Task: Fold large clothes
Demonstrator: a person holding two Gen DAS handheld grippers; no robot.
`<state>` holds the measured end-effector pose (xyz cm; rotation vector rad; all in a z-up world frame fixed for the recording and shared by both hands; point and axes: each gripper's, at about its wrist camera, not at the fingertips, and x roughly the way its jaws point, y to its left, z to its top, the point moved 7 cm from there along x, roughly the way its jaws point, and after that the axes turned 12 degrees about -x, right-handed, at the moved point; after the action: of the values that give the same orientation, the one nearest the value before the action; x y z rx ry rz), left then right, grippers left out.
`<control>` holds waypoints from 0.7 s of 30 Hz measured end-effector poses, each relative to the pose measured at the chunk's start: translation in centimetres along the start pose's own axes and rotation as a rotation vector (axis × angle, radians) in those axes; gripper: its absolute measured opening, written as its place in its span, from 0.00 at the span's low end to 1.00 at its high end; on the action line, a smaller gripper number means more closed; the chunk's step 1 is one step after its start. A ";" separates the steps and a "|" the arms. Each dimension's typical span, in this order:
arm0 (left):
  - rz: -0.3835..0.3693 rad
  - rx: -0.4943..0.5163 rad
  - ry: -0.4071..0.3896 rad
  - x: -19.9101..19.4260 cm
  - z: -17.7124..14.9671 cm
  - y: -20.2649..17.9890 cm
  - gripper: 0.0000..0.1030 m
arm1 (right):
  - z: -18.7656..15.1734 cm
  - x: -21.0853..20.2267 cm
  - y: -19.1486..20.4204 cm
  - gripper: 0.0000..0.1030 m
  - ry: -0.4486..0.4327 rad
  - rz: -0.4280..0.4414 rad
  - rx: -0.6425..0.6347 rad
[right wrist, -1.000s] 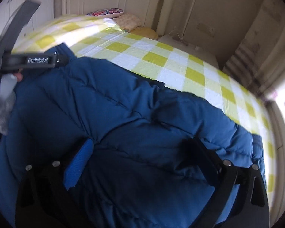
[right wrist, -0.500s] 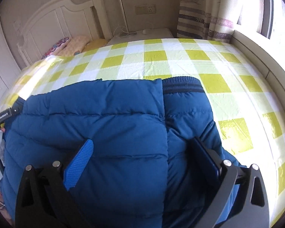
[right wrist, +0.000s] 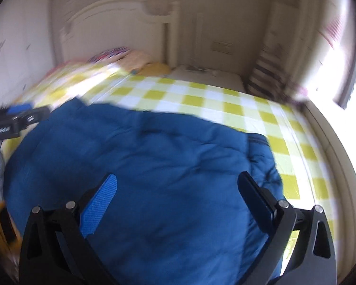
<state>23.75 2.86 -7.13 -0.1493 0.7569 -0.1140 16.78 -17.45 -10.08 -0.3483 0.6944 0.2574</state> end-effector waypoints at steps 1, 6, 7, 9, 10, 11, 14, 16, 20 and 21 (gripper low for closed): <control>0.027 0.024 0.023 0.9 -1.1 -0.4 0.96 | -0.4 0.3 1.8 0.98 0.029 0.005 -0.067; 0.087 0.074 0.048 5.5 -4.4 -0.5 0.96 | -2.6 3.9 3.7 0.98 0.063 0.059 -0.056; 0.097 0.085 0.052 5.6 -4.4 -0.6 0.96 | -2.6 4.1 3.6 0.98 0.071 0.079 -0.044; 0.105 0.093 0.050 5.7 -4.6 -0.8 0.96 | -2.8 4.2 3.7 0.98 0.084 0.080 -0.050; 0.105 0.093 0.048 5.7 -4.6 -0.8 0.96 | -2.8 4.2 3.9 0.98 0.092 0.077 -0.052; 0.105 0.094 0.046 5.7 -4.7 -0.9 0.96 | -2.8 3.9 4.0 0.97 0.101 0.075 -0.051; 0.104 0.094 0.043 5.6 -4.8 -0.7 0.96 | -2.3 2.2 2.4 0.97 0.098 -0.031 -0.055; 0.103 0.093 0.041 5.5 -4.8 -0.8 0.96 | -2.4 1.4 -0.8 0.97 0.090 -0.095 0.019; 0.089 0.084 0.037 5.2 -4.8 -0.6 0.96 | -5.8 3.0 -6.2 0.98 0.119 -0.062 0.224; 0.087 0.083 0.036 5.2 -4.8 -0.6 0.96 | -6.4 3.4 -6.8 0.98 0.101 0.005 0.294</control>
<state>24.18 1.00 -13.98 -0.0357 0.7922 -0.0652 17.93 -25.79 -15.39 -0.0790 0.8209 0.1398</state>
